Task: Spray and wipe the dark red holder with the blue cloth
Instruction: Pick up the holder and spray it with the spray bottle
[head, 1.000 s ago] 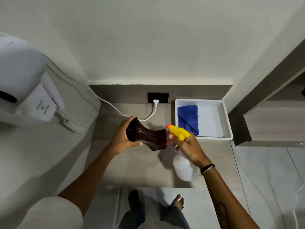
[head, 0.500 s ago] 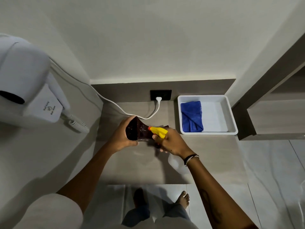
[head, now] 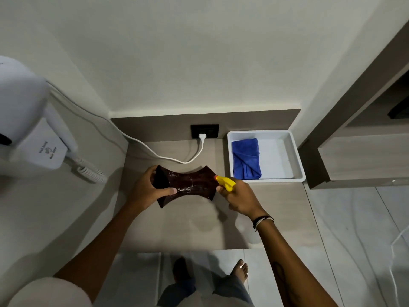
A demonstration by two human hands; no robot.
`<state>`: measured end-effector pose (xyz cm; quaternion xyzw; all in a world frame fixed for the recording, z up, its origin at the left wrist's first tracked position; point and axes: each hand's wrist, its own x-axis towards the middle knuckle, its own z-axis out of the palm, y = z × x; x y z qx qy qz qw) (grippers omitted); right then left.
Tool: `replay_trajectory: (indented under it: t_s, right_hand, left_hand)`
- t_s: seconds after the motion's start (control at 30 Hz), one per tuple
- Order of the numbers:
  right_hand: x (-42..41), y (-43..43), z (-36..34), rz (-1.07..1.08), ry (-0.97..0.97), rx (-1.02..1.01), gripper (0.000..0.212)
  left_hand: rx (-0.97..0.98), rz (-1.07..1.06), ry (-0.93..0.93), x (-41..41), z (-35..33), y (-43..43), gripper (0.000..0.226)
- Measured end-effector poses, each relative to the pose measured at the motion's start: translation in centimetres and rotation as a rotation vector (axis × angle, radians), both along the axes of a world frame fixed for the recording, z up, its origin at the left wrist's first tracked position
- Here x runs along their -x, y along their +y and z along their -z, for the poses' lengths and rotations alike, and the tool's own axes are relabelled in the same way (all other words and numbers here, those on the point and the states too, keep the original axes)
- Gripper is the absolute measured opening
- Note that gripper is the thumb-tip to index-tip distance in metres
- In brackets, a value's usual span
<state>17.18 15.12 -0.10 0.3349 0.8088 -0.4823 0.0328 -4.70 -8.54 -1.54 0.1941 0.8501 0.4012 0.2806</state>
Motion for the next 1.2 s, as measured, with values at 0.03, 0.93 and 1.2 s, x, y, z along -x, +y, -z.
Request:
replay_trajectory:
  t_s: [0.03, 0.93, 1.2]
  right_hand:
    - [-0.1, 0.0, -0.1, 0.017, 0.028, 0.039, 0.039]
    - [1.8, -2.6, -1.0, -0.176, -0.063, -0.141, 0.05]
    - [0.6, -1.2, 0.6, -0.042, -0.157, -0.225, 0.047]
  left_hand:
    - [0.004, -0.06, -0.04, -0.1, -0.2, 0.1, 0.092]
    - [-0.142, -0.004, -0.168, -0.8, -1.2, 1.2, 0.087]
    - [-0.049, 0.17, -0.048, -0.2, -0.2, 0.1, 0.125]
